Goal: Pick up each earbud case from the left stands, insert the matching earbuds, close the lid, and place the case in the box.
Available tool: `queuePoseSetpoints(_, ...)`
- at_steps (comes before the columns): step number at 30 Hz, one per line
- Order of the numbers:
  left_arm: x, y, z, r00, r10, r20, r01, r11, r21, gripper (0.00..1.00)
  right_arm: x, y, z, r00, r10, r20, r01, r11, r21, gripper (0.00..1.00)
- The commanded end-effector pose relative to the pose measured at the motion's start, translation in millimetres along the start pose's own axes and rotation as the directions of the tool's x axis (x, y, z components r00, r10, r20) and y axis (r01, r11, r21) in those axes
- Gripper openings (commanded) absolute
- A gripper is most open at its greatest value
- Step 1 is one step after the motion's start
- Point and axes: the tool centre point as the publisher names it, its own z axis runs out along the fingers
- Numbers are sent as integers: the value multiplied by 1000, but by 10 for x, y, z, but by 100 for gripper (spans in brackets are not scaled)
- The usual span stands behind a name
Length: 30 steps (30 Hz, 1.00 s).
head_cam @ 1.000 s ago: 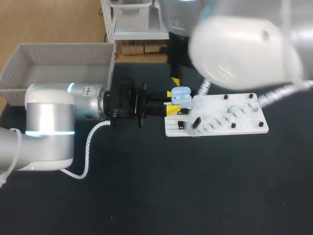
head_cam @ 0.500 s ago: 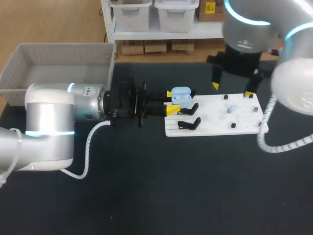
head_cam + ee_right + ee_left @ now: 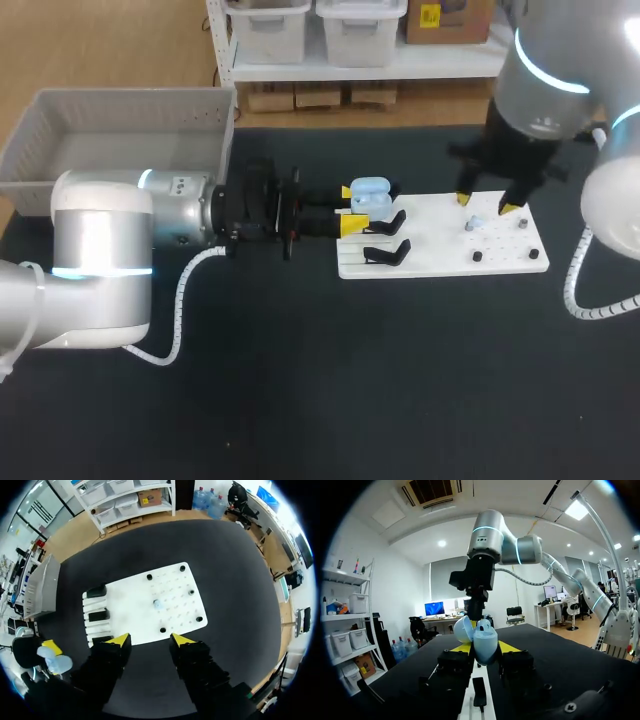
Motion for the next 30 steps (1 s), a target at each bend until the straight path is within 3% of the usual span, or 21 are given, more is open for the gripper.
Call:
queuePoseSetpoints(1,10,-11,-1,1000,3,2,-3,1000,-4,0,-51,-89,205,1000,-11,-6,11,1000,-11,56)
queuePoseSetpoints(12,10,-11,-1,1000,3,2,-3,1000,-4,0,-55,-177,520,996,-83,-40,81,996,-41,48)
queuePoseSetpoints(30,10,-11,-1,1000,3,2,-3,1000,-4,0,-180,-126,678,993,-106,-60,101,991,-82,44)
